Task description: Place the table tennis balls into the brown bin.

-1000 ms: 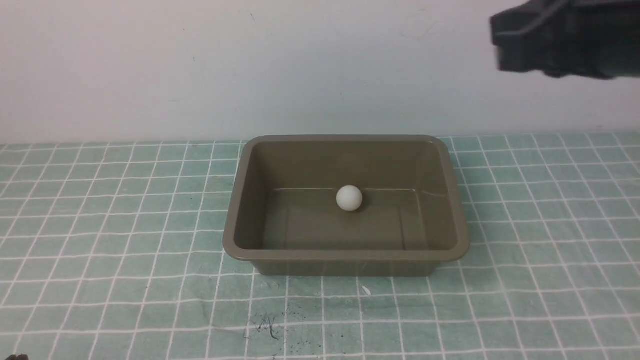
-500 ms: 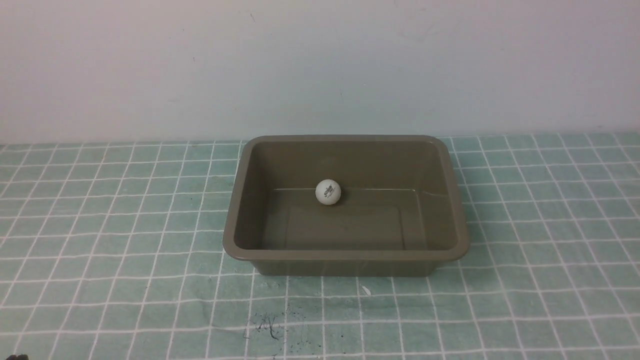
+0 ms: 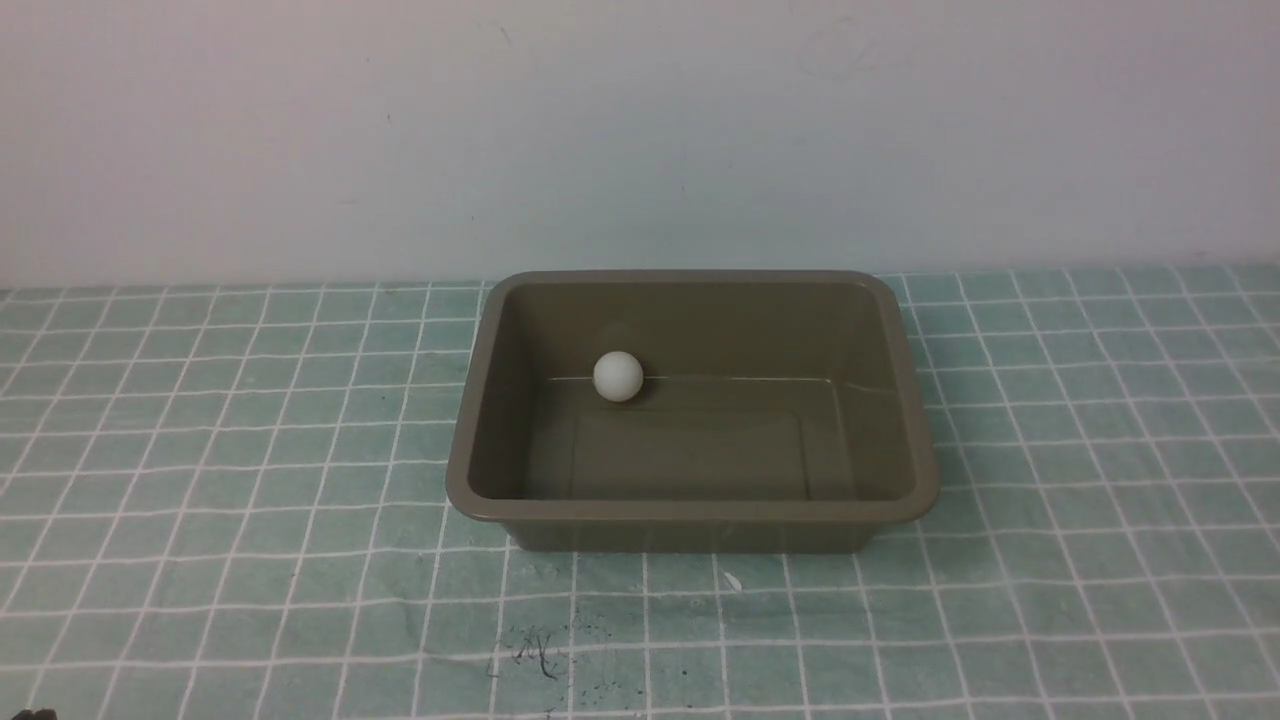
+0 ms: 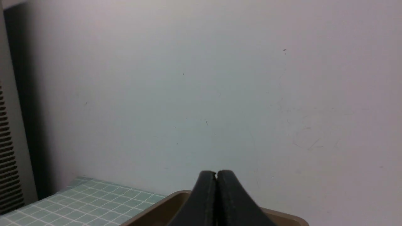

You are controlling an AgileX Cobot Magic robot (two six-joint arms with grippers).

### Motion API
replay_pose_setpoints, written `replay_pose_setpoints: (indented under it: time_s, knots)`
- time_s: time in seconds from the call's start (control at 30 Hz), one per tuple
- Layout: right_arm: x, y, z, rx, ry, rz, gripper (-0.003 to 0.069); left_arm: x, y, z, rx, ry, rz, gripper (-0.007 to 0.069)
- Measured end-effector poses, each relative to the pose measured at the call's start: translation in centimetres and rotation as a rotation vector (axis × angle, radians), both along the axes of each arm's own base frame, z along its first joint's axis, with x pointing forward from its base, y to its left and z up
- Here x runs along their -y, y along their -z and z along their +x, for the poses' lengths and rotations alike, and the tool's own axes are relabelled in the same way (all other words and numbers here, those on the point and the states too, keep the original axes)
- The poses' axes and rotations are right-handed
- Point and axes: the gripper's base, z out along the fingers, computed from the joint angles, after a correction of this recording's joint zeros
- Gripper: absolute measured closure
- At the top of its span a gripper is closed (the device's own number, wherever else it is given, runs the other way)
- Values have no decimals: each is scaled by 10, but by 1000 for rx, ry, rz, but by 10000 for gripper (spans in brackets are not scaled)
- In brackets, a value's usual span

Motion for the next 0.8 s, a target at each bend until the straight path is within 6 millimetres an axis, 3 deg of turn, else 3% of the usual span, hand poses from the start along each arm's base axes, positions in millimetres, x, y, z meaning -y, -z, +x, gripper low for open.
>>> replay_pose_setpoints:
  time_s: [0.3, 0.43, 0.6, 0.67, 0.7, 0.73, 0.8]
  knots:
    - [-5, 3, -2, 14, -45, -83, 673, 0, 0, 0, 0, 0, 0, 629]
    - [-5, 14, 0, 0, 8, -133, 673, 0, 0, 0, 0, 0, 0, 629]
    - [1, 61, 15, -180, 263, -194, 673, 0, 0, 0, 0, 0, 0, 629]
    - [3, 70, 17, -216, 308, -210, 673, 0, 0, 0, 0, 0, 0, 629]
    - [7, 96, 21, -313, 378, -245, 673, 0, 0, 0, 0, 0, 0, 629]
    - [8, 107, 22, -372, 405, -258, 673, 0, 0, 0, -1, 0, 0, 629]
    - [9, 109, 22, -384, 423, -261, 673, 0, 0, 0, -1, 0, 0, 629]
